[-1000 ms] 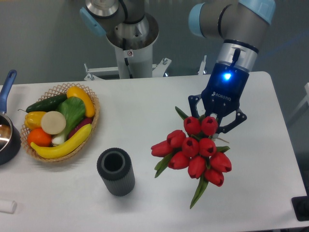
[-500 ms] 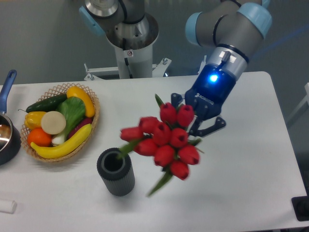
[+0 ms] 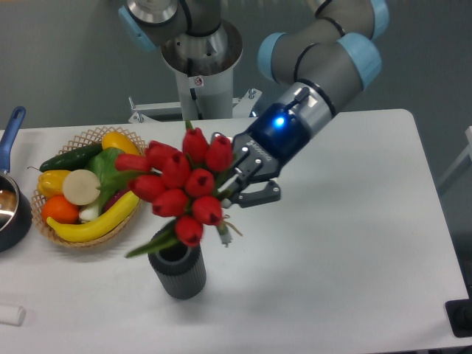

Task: Insert the flowers into the vase
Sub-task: 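Carry the red tulips toward the black vase, stems pointing down, then lower the tulip stems down into the black vase opening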

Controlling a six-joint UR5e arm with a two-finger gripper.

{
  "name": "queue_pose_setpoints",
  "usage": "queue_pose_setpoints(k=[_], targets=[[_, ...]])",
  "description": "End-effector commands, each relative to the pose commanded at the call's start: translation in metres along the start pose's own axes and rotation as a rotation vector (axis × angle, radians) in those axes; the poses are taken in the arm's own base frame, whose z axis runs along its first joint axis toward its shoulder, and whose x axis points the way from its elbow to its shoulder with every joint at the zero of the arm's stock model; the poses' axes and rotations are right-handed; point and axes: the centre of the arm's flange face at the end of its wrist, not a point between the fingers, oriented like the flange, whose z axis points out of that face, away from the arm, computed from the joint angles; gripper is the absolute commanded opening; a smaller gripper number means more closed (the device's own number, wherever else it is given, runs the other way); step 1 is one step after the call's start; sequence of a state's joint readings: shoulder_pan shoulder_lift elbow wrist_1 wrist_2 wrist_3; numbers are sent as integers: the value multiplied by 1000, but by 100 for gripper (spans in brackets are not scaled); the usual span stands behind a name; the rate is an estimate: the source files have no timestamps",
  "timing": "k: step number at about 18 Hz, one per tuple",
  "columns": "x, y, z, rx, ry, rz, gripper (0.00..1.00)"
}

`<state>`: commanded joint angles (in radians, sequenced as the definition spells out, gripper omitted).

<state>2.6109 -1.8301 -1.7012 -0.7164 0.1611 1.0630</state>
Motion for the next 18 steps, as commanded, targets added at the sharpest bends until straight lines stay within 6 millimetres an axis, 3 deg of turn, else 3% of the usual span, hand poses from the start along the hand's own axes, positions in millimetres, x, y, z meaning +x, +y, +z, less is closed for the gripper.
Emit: queue_pose_setpoints(k=[8,18], targets=[[15,12,33,-4,61,-23,23],[3,45,41,-11,73,-83,24]])
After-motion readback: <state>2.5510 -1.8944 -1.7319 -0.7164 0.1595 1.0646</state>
